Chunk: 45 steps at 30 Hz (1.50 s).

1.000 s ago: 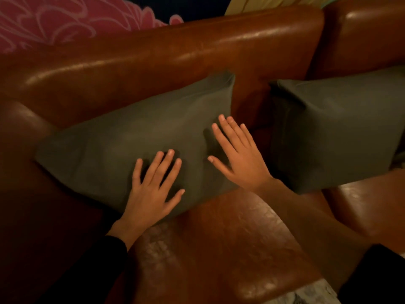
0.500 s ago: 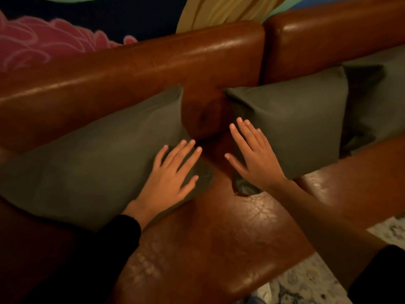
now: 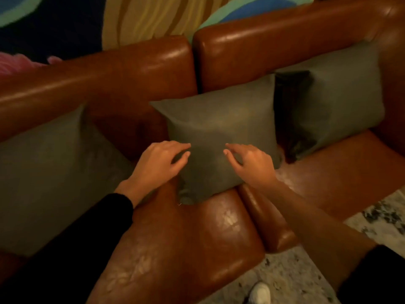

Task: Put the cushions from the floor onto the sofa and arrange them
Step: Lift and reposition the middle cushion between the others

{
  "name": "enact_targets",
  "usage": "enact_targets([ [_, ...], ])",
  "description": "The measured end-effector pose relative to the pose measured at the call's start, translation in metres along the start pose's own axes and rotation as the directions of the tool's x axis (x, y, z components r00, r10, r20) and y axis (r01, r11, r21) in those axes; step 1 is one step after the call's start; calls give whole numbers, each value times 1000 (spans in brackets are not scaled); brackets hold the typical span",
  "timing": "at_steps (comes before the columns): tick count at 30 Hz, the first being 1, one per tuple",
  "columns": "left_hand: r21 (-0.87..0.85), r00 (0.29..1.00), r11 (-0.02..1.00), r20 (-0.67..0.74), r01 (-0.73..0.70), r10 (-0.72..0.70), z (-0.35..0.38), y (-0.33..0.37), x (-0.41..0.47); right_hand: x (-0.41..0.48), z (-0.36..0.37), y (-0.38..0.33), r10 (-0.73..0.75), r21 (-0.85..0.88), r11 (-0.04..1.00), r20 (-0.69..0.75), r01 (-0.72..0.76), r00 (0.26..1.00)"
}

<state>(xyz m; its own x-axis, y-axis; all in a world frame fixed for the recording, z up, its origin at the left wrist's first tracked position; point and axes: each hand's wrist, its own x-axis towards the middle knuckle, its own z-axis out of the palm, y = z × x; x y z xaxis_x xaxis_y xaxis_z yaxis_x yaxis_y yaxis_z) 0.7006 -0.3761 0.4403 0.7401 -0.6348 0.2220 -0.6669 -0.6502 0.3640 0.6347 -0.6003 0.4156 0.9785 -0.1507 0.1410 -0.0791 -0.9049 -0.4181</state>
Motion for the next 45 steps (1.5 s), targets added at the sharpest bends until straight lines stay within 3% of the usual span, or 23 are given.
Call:
enact_targets([
  [6,-79,963,964,-72,255,-261,34,44,29,15,-26,79,53,71,996,92,-59,994],
  [10,-54,950,953,-74,299,-302,48,55,36,33,-35,103,72,165,983,83,-85,994],
  [18,-83,878,891,-150,447,-454,72,24,61,86,-29,133,63,130,989,78,-72,995],
  [26,-26,832,850,-190,526,-521,83,13,91,141,-18,149,-64,104,993,25,61,998],
  [29,-50,757,790,-257,611,-601,88,15,98,159,-15,160,-113,80,990,-4,113,994],
  [32,-54,684,731,-311,681,-660,95,16,98,177,-16,177,-70,72,995,10,69,998],
  [35,-134,584,640,-303,757,-753,108,18,99,193,-16,193,45,93,994,167,-61,985],
  [37,-222,482,556,-312,801,-819,114,22,106,199,-16,200,93,225,961,291,-162,952],
  [39,-338,328,418,-292,843,-898,118,24,116,204,-10,204,91,375,893,394,-250,915],
  [41,-501,221,294,-201,814,-954,122,23,122,209,0,203,69,502,801,462,-325,884],
  [43,-678,164,233,-165,697,-972,126,19,124,213,9,198,51,627,687,464,-368,884],
  [45,-799,48,137,-135,586,-990,128,11,125,216,16,194,84,694,603,435,-393,896],
])
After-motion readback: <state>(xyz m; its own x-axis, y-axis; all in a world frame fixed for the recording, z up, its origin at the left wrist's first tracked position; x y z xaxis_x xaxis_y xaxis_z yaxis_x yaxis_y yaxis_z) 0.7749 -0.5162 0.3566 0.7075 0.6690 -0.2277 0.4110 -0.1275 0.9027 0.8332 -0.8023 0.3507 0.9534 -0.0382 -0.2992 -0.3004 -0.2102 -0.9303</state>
